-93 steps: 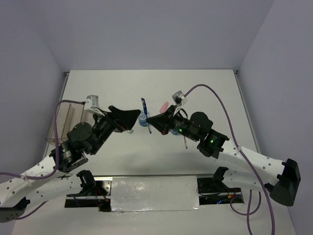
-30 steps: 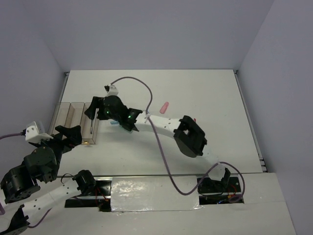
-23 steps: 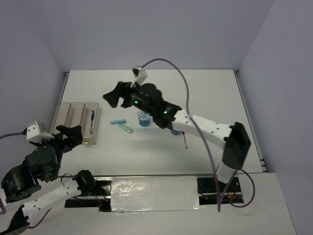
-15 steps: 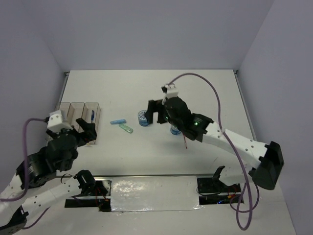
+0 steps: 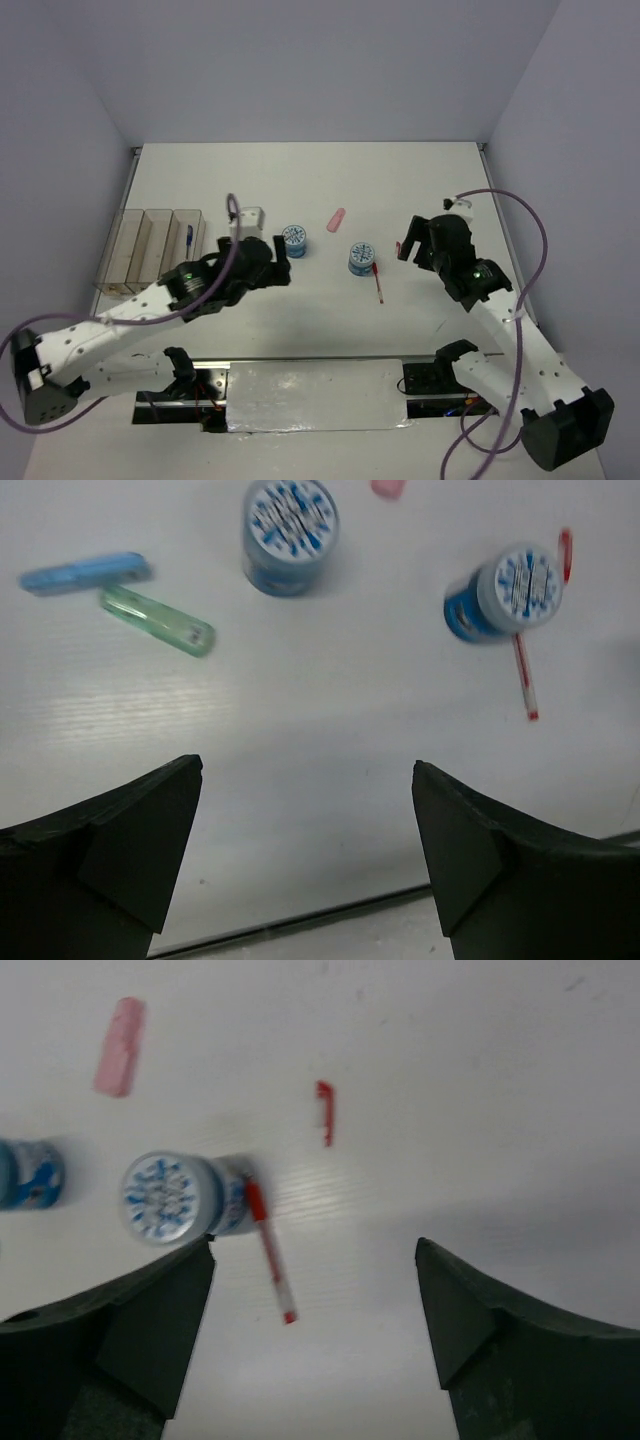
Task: Sort the stationery into containers
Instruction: Pick up the pen cap from the center of the board.
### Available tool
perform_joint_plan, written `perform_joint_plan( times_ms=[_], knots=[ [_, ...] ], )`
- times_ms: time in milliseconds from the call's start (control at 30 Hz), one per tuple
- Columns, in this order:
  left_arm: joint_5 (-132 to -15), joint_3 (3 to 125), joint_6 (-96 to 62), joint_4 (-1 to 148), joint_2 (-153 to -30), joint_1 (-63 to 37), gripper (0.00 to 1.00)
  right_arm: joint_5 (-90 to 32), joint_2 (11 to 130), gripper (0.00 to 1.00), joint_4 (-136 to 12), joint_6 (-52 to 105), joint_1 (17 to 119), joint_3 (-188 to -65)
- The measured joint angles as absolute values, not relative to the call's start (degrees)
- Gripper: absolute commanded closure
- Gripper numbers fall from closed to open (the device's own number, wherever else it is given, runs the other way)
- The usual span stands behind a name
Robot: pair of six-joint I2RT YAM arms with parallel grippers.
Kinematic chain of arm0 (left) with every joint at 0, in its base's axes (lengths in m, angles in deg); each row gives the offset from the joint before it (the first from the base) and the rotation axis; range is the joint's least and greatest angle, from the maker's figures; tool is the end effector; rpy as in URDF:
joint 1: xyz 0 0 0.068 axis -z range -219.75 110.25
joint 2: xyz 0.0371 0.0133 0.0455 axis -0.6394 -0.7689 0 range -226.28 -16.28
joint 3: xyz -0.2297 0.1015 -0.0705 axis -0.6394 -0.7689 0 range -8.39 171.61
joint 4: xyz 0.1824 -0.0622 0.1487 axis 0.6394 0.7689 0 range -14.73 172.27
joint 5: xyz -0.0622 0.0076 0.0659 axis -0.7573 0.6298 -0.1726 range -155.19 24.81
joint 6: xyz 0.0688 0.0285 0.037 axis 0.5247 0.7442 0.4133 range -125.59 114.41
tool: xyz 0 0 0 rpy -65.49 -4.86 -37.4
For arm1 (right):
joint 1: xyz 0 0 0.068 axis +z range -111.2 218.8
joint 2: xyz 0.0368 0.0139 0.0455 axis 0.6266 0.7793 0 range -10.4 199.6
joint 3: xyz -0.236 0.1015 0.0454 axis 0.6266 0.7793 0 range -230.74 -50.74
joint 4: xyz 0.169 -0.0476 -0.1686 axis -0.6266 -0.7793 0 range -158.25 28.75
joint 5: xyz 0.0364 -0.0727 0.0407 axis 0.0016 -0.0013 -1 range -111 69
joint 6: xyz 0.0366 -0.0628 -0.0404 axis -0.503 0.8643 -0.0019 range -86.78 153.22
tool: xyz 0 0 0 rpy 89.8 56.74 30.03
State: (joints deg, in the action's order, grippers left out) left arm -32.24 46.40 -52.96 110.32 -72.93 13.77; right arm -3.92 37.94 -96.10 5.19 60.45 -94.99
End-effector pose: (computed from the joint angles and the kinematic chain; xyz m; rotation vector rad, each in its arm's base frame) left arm 0.1608 -0.1511 0.2953 -0.1976 2.1173 -0.4141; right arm 0.1878 0.0517 0.2552 0.2817 2.2009 0.1425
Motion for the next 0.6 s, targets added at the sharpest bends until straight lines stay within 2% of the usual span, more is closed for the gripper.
perform_joint_plan(
  times_ms=[100,200,400,600],
  knots=[
    [-33.03,49.28,-55.52,109.55,-82.96,19.98,0.01,-6.85,43.67,0.28,-95.47,6.65,53.85,-95.51],
    [-33.01,52.76,-57.25,109.40,-89.80,24.87,0.01,-9.08,54.09,0.31,-94.99,8.25,51.88,-98.64],
    [-33.16,53.04,-58.52,108.29,-90.13,26.67,0.01,-12.12,75.12,0.39,-93.79,10.72,50.16,-107.93],
    [-33.22,51.07,-58.52,107.43,-88.95,27.37,0.01,-13.32,85.28,0.41,-91.60,11.61,50.03,-110.75]
  ],
)
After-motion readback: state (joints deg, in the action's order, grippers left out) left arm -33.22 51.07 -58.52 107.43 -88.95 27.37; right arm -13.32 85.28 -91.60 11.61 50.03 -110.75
